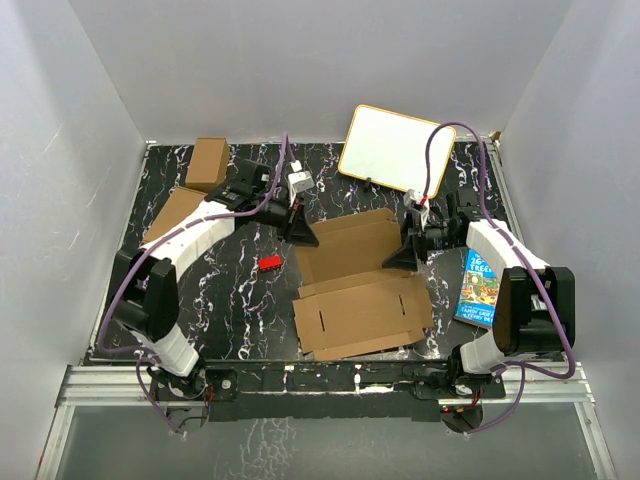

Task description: Fold the paper box

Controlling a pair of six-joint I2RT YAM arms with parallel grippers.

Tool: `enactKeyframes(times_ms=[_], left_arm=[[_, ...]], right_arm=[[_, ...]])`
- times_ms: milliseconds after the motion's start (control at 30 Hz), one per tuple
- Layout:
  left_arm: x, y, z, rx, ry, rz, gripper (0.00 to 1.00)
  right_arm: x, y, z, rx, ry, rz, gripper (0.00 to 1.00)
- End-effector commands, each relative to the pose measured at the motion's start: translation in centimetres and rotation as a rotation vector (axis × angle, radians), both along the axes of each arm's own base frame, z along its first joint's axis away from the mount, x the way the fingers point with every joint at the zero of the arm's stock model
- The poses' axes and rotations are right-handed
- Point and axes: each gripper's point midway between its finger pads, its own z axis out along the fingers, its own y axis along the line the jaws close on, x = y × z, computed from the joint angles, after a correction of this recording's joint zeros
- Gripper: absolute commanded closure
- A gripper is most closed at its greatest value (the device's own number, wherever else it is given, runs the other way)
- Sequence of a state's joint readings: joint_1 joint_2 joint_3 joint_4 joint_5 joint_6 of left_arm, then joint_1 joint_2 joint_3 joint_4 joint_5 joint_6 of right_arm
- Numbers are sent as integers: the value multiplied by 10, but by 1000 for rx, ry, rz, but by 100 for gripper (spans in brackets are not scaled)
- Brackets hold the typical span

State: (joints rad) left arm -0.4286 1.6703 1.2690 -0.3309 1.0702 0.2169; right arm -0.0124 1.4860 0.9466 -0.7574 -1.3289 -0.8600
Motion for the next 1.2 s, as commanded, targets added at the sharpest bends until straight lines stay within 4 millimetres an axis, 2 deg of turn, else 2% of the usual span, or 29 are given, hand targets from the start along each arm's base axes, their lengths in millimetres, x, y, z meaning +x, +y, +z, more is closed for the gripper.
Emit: enactKeyframes(times_ms=[0, 133, 267, 300, 400, 533, 733, 1167], left_arm=[[2, 10, 15, 18, -129, 64, 100], [2, 23, 20, 37, -236, 137, 100], [-2, 32, 37, 2, -358, 194, 100], [-2, 33, 40, -7, -382, 206, 100], [-2, 37, 43, -18, -437, 231, 100], [0, 40, 46, -12, -461, 253, 100], [-1, 46, 54, -7, -462, 287, 100], [-9, 51, 64, -81, -399, 284, 100]], right_arm=[[16, 2, 21, 7, -126, 12, 36], [22, -6, 24, -41, -154, -26, 19], [33, -26, 25, -54, -177, -126, 2], [36, -33, 26, -47, -182, -159, 1], [39, -45, 24, -9, -181, -223, 1], [38, -47, 15, -19, -204, -225, 1], [47, -53, 7, -60, -179, -247, 1], [64, -64, -5, -93, -85, -331, 11]])
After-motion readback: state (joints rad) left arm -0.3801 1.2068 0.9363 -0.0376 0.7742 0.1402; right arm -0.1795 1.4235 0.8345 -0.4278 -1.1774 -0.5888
